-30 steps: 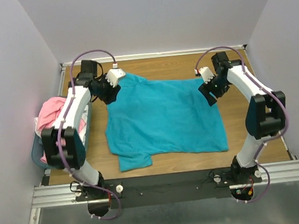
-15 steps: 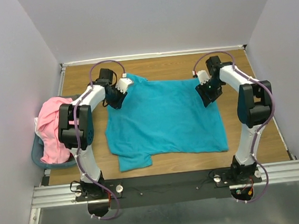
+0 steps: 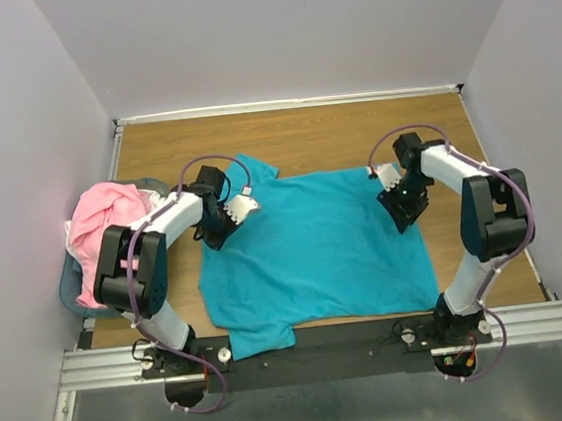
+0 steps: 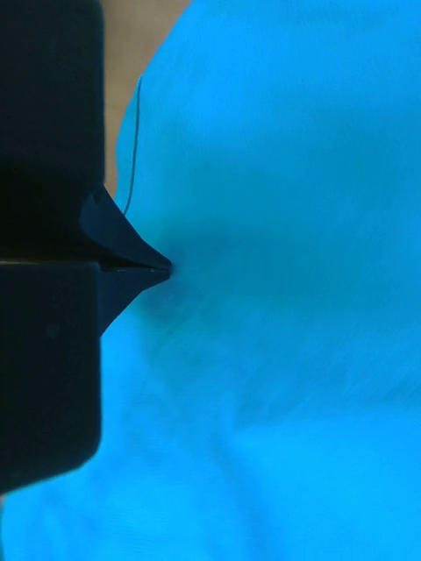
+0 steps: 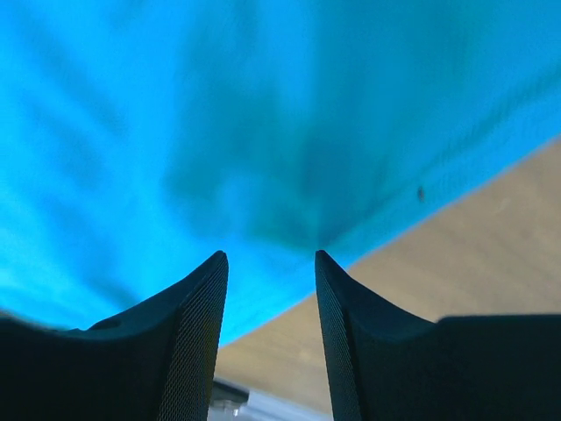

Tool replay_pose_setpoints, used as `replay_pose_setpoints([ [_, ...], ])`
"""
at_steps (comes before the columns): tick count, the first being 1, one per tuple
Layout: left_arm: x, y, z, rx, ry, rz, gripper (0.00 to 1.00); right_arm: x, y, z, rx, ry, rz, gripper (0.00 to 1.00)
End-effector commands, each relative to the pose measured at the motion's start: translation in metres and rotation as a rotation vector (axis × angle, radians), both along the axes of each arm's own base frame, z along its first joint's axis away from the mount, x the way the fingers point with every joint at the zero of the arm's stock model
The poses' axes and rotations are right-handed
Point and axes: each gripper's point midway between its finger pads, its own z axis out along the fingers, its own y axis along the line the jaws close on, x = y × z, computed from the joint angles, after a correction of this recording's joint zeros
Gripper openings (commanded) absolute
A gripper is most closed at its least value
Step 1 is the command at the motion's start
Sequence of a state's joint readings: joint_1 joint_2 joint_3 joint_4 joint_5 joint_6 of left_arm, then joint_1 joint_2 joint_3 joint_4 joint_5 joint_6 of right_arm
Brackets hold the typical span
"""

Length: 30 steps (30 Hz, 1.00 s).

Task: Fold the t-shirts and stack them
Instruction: Flatten the tshirt out

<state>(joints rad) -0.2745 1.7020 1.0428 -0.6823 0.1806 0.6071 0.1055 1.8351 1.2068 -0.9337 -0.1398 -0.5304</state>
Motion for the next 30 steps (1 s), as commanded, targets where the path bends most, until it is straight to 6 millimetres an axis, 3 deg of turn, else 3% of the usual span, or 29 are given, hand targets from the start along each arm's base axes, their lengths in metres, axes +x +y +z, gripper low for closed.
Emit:
replay_pose_setpoints([
  [1, -0.042, 0.008, 0.026, 0.025, 0.067, -0.137, 0.05, -0.011, 0.000, 0.044, 0.045, -0.061, 0.039, 0.52],
  [2, -0.040, 0.009, 0.034, 0.011, 0.063, -0.129, 0.13, -0.004, 0.003, 0.054, 0.079, -0.093, 0.020, 0.55],
  [3, -0.017, 0.003, 0.053, -0.020, -0.005, -0.116, 0.20, 0.018, 0.000, 0.072, 0.104, -0.163, -0.012, 0.56],
  [5, 0.013, -0.003, 0.075, -0.077, -0.074, -0.064, 0.32, 0.039, 0.003, 0.080, 0.162, -0.181, -0.079, 0.59],
  [6, 0.051, -0.006, 0.097, -0.131, -0.149, -0.017, 0.34, 0.061, 0.001, 0.095, 0.180, -0.239, -0.103, 0.59],
  [8, 0.086, -0.010, 0.117, -0.204, -0.202, 0.035, 0.42, 0.083, 0.003, 0.094, 0.187, -0.257, -0.143, 0.58],
  [9, 0.102, -0.014, 0.127, -0.280, -0.207, 0.088, 0.44, 0.093, 0.003, 0.083, 0.186, -0.237, -0.160, 0.58],
  [10, 0.129, -0.019, 0.139, -0.318, -0.242, 0.102, 0.46, 0.102, 0.004, 0.081, 0.190, -0.243, -0.171, 0.58],
  [11, 0.143, -0.022, 0.146, -0.347, -0.262, 0.120, 0.47, 0.121, 0.003, 0.089, 0.191, -0.294, -0.192, 0.57],
  [12, 0.162, -0.027, 0.150, -0.376, -0.272, 0.145, 0.48, 0.129, 0.002, 0.074, 0.181, -0.272, -0.208, 0.57],
  [13, 0.172, -0.030, 0.152, -0.390, -0.290, 0.153, 0.51, 0.146, 0.002, 0.082, 0.183, -0.310, -0.225, 0.56],
  [15, 0.192, -0.032, 0.149, -0.404, -0.298, 0.193, 0.51, 0.157, 0.001, 0.068, 0.178, -0.293, -0.241, 0.56],
  [20, 0.217, -0.032, 0.126, -0.400, -0.307, 0.238, 0.52, 0.181, -0.003, 0.051, 0.154, -0.303, -0.250, 0.55],
  [30, 0.239, -0.032, 0.076, -0.383, -0.262, 0.284, 0.56, 0.192, -0.009, 0.022, 0.121, -0.290, -0.228, 0.55],
])
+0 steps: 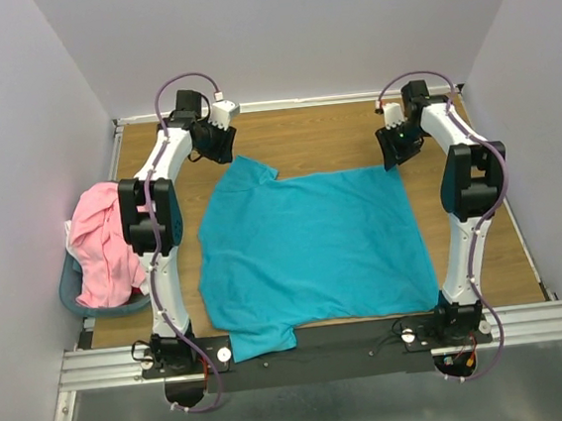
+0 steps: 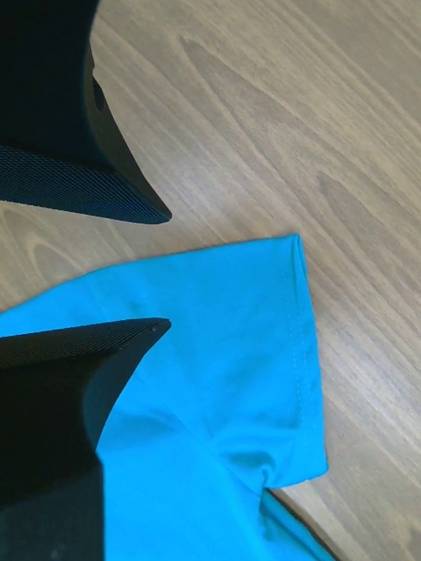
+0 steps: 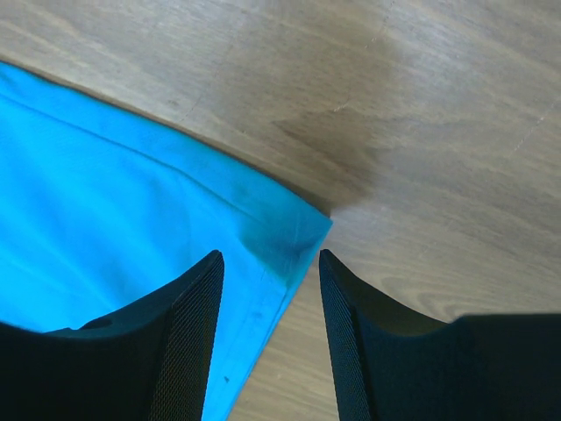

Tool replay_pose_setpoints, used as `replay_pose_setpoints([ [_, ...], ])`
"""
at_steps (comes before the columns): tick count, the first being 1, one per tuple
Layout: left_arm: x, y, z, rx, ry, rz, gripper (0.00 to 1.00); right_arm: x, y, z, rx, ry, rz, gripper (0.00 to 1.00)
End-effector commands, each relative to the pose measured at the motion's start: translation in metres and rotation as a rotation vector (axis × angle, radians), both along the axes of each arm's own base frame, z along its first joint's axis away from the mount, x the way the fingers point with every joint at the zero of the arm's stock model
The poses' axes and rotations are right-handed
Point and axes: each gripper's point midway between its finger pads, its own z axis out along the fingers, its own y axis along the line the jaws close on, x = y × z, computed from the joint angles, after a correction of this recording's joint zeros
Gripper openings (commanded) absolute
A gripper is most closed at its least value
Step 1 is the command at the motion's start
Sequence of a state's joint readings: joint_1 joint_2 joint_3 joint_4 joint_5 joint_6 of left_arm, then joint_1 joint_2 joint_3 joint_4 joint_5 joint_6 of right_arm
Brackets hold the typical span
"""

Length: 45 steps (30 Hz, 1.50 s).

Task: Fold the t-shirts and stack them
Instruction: Flatten the tshirt out

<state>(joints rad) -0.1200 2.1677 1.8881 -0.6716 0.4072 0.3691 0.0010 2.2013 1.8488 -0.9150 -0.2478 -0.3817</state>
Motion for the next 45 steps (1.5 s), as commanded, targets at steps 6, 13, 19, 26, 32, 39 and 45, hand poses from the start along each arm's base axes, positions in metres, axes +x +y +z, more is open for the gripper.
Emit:
replay_pose_setpoints([
  [6, 0.026, -0.008, -0.020, -0.035, 0.008, 0.023, 0.60, 0.014, -0.005, -0.016, -0.041, -0.018, 0.039, 0.55],
  [13, 0.031, -0.019, -0.032, -0.076, 0.030, -0.005, 0.60, 0.019, -0.006, -0.011, -0.056, -0.052, 0.098, 0.56],
  [19, 0.034, -0.024, -0.048, -0.072, 0.050, -0.011, 0.59, 0.022, -0.007, -0.002, -0.069, -0.085, 0.147, 0.59],
  [26, 0.036, -0.034, -0.062, -0.042, 0.053, -0.025, 0.57, 0.024, -0.005, 0.006, -0.066, -0.112, 0.209, 0.63],
  [32, 0.031, -0.038, -0.075, -0.017, 0.079, -0.031, 0.40, 0.022, -0.004, 0.005, -0.075, -0.099, 0.270, 0.67],
  [39, 0.026, -0.036, -0.084, -0.010, 0.098, -0.035, 0.31, 0.021, 0.007, -0.001, -0.104, -0.088, 0.343, 0.63],
  [45, 0.026, -0.037, -0.084, -0.008, 0.099, -0.035, 0.27, 0.017, 0.009, -0.012, -0.130, -0.060, 0.390, 0.57],
])
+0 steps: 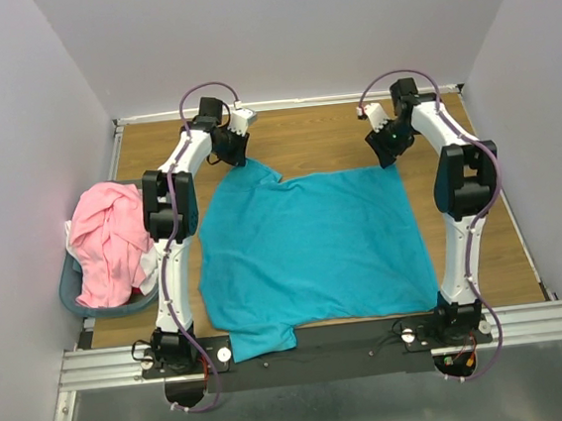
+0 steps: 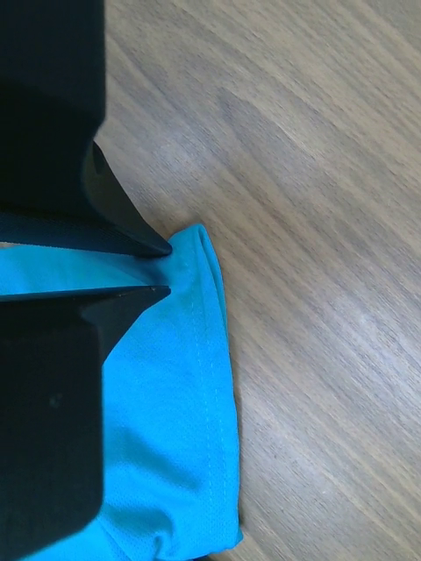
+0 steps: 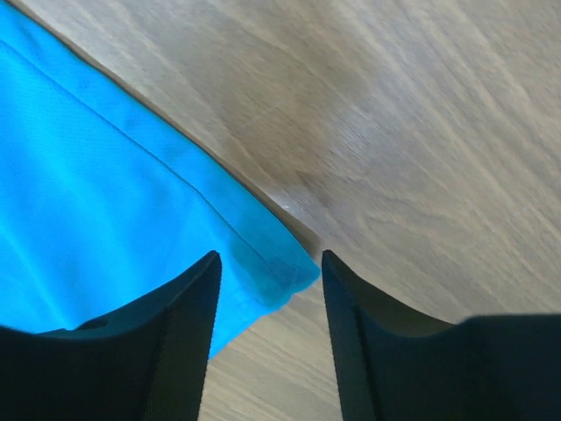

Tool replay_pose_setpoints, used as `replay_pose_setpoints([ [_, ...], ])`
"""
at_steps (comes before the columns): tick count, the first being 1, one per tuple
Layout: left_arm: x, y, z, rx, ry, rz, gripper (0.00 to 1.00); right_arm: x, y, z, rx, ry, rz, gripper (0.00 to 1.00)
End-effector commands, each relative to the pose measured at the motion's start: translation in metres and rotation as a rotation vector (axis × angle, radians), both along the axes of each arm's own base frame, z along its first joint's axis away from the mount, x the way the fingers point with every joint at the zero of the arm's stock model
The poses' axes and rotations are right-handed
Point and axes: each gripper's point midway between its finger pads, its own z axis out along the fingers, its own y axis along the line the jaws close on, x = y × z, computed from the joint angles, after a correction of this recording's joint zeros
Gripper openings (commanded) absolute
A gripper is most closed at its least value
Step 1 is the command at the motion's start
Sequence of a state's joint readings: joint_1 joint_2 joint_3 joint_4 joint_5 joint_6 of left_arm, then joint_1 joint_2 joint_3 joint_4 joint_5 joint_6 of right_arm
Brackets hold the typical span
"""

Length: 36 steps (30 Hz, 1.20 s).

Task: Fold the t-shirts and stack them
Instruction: Flatten the tshirt out

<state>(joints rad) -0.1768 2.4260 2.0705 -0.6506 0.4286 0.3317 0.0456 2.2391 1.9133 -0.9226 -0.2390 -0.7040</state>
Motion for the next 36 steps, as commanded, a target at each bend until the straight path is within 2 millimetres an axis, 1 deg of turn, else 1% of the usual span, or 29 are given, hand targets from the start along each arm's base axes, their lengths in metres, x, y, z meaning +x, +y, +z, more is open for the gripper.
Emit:
replay_pose_setpoints([
  [1, -0.001, 0.004, -0.016, 0.018, 0.028, 0.007, 0.25, -0.004, 0.000, -0.015, -0.042, 0.044, 0.052, 0.55],
  [2, -0.001, 0.005, -0.015, 0.020, 0.027, 0.010, 0.22, -0.004, -0.001, -0.016, -0.055, 0.045, 0.058, 0.54],
  [5, -0.001, 0.004, -0.017, 0.021, 0.029, 0.012, 0.20, -0.006, -0.005, -0.021, -0.077, 0.056, 0.069, 0.51],
  [7, -0.001, 0.004, -0.017, 0.022, 0.031, 0.012, 0.17, -0.009, -0.010, -0.026, -0.103, 0.068, 0.075, 0.48],
  [10, -0.001, 0.006, -0.018, 0.025, 0.032, 0.015, 0.08, -0.012, -0.013, -0.030, -0.124, 0.077, 0.087, 0.41],
  [11, 0.000, 0.005, -0.017, 0.024, 0.031, 0.017, 0.02, -0.012, -0.015, -0.030, -0.129, 0.078, 0.086, 0.39],
  [12, 0.001, 0.005, -0.016, 0.025, 0.027, 0.018, 0.00, -0.011, -0.015, -0.030, -0.132, 0.078, 0.087, 0.33],
  [14, 0.001, 0.006, -0.014, 0.024, 0.023, 0.023, 0.00, -0.009, -0.016, -0.027, -0.138, 0.069, 0.085, 0.28],
  [16, 0.003, 0.005, -0.007, 0.009, 0.012, 0.021, 0.00, -0.007, -0.017, -0.023, -0.143, 0.057, 0.081, 0.07],
  [17, 0.004, 0.005, -0.003, -0.003, 0.007, 0.022, 0.00, -0.004, -0.017, -0.017, -0.145, 0.041, 0.076, 0.01],
  [19, 0.008, 0.007, 0.007, -0.014, -0.014, 0.027, 0.00, -0.001, -0.017, -0.007, -0.146, 0.019, 0.074, 0.01],
  [21, 0.015, 0.007, 0.033, -0.037, -0.066, 0.030, 0.00, 0.006, -0.017, 0.007, -0.143, -0.018, 0.065, 0.01],
  [22, 0.019, 0.011, 0.053, -0.054, -0.102, 0.040, 0.00, 0.010, -0.017, 0.017, -0.143, -0.044, 0.059, 0.01],
  [23, 0.022, 0.013, 0.067, -0.067, -0.129, 0.044, 0.00, 0.012, -0.017, 0.025, -0.141, -0.060, 0.044, 0.01],
  [24, 0.025, 0.014, 0.081, -0.085, -0.159, 0.044, 0.00, 0.019, -0.017, 0.038, -0.140, -0.098, 0.035, 0.01],
  [25, 0.029, 0.018, 0.106, -0.101, -0.203, 0.056, 0.00, 0.022, -0.018, 0.052, -0.139, -0.128, 0.023, 0.01],
  [27, 0.032, 0.022, 0.136, -0.126, -0.263, 0.058, 0.00, 0.029, -0.018, 0.071, -0.132, -0.175, -0.011, 0.00],
  [28, 0.031, 0.024, 0.163, -0.142, -0.313, 0.063, 0.00, 0.037, -0.022, 0.089, -0.133, -0.221, -0.032, 0.00],
  [29, 0.035, 0.032, 0.182, -0.159, -0.355, 0.086, 0.00, 0.040, -0.022, 0.105, -0.124, -0.255, -0.058, 0.01],
  [30, 0.034, 0.035, 0.198, -0.177, -0.385, 0.090, 0.00, 0.043, -0.026, 0.119, -0.128, -0.289, -0.080, 0.00],
  [31, 0.031, 0.040, 0.228, -0.191, -0.440, 0.098, 0.00, 0.051, -0.029, 0.142, -0.122, -0.347, -0.102, 0.01],
  [32, 0.030, 0.043, 0.247, -0.217, -0.471, 0.112, 0.00, 0.053, -0.030, 0.161, -0.114, -0.390, -0.129, 0.00],
  [33, 0.030, 0.051, 0.268, -0.236, -0.515, 0.119, 0.00, 0.054, -0.032, 0.176, -0.117, -0.424, -0.146, 0.00],
  [34, 0.027, 0.054, 0.286, -0.250, -0.548, 0.123, 0.00, 0.056, -0.034, 0.193, -0.115, -0.465, -0.161, 0.00],
  [35, 0.020, 0.055, 0.321, -0.268, -0.616, 0.116, 0.00, 0.060, -0.035, 0.219, -0.108, -0.532, -0.178, 0.01],
  [36, 0.015, 0.057, 0.341, -0.280, -0.651, 0.118, 0.00, 0.059, -0.037, 0.244, -0.104, -0.590, -0.208, 0.01],
])
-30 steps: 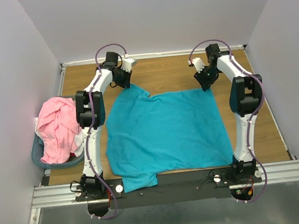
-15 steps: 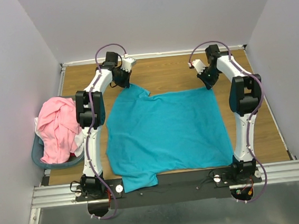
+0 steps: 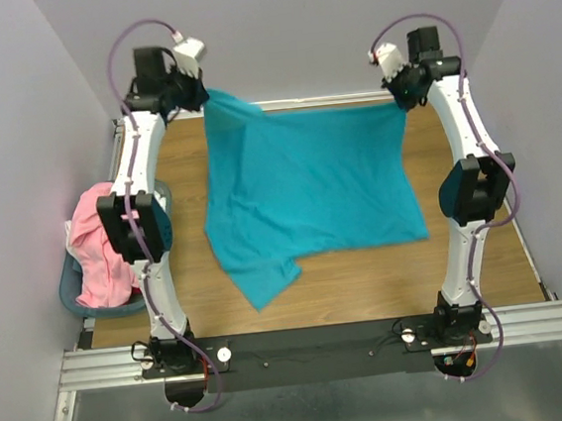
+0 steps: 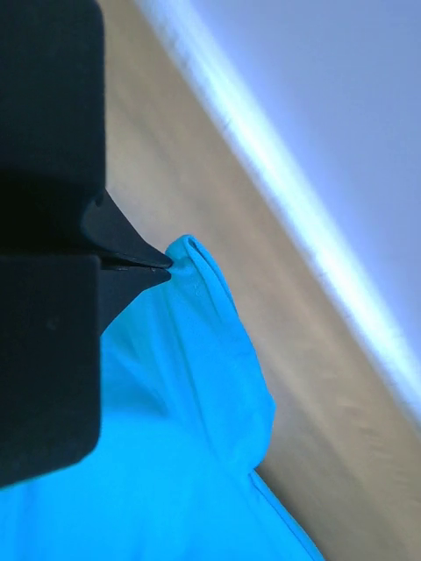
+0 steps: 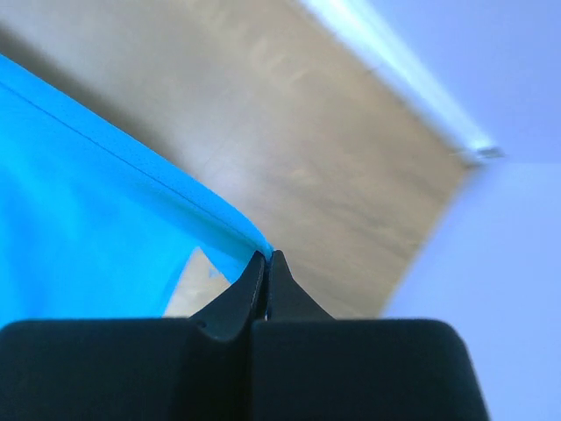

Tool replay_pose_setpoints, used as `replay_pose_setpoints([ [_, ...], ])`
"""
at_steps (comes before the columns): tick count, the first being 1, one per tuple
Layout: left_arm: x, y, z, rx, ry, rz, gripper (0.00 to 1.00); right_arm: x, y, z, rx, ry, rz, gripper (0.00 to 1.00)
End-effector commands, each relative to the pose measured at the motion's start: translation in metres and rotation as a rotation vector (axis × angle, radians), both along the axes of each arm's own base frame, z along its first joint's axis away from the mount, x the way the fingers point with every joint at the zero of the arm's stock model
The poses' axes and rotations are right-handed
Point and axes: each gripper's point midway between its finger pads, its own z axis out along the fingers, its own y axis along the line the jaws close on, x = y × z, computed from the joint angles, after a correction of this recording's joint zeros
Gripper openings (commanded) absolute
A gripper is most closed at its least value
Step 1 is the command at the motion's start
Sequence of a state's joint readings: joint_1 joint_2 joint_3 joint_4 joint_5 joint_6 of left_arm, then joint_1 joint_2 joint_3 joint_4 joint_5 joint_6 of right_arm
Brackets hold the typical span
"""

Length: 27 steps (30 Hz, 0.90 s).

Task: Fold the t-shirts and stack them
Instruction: Flatten the tshirt out

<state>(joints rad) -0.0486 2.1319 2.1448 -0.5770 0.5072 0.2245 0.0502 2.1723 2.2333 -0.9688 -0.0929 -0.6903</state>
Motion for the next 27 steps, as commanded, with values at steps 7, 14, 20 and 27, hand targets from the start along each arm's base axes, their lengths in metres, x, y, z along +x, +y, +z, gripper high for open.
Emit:
replay_pose_setpoints([
  [7, -0.133, 0.004, 0.311, -0.138, -0.738, -0.054, 0.00, -0.039, -0.026, 0.298, 0.141, -0.766, -0.236, 0.01],
  [14, -0.205, 0.024, 0.344, -0.075, -0.907, 0.047, 0.00, -0.091, -0.027, 0.331, 0.119, -0.887, -0.201, 0.01],
  [20, -0.216, 0.036, 0.349, -0.087, -0.919, 0.132, 0.00, -0.096, -0.030, 0.346, 0.134, -0.926, -0.226, 0.01],
  [27, -0.273, 0.040, 0.372, -0.078, -1.031, 0.141, 0.00, -0.152, -0.031, 0.388, 0.136, -1.033, -0.199, 0.01],
])
